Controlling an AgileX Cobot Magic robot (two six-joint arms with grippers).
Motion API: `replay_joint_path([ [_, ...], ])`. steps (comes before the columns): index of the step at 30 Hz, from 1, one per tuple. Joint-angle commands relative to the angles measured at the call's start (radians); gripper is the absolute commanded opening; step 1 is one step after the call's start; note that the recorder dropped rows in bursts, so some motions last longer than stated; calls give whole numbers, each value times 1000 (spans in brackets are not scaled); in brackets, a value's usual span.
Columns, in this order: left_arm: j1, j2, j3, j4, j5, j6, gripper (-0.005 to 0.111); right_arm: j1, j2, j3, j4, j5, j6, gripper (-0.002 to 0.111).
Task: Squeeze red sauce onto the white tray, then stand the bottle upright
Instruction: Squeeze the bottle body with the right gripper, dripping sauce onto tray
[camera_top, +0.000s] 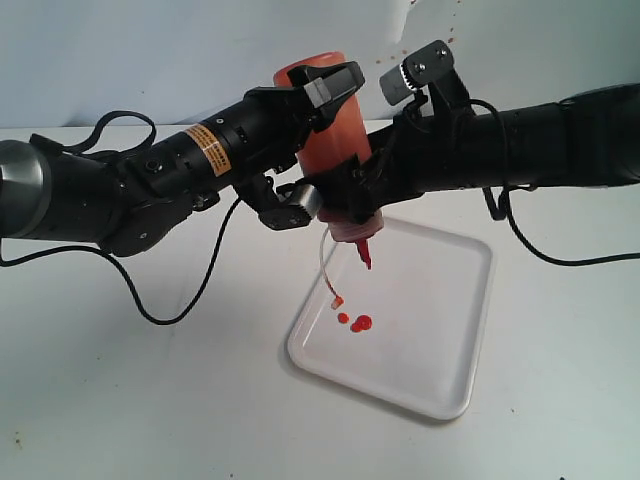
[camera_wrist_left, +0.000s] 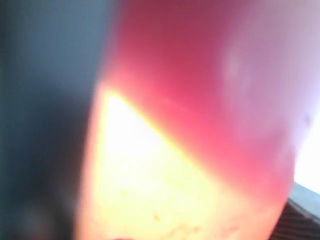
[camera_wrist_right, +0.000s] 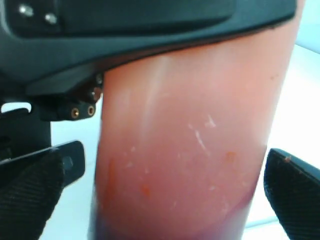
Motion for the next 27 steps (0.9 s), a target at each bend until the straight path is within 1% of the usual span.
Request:
replay_joint_path([
  [1, -6, -18, -12, -27, -53, -21, 0, -3, -17, -6, -67, -4, 8, 105],
  [5, -6, -18, -12, -27, -53, -21, 0, -3, -41, -6, -80, -29, 19, 105],
  [11, -6, -18, -12, -27, -53, -21, 0, -3, -90, -6, -130, -38, 91, 105],
  [18, -6, -18, -12, -27, -53, -21, 0, -3, -97, -6, -191, -43, 184, 105],
  [27, -6, -18, -12, -27, -53, -21, 0, -3, -97, -6, -189, -67, 191, 105],
])
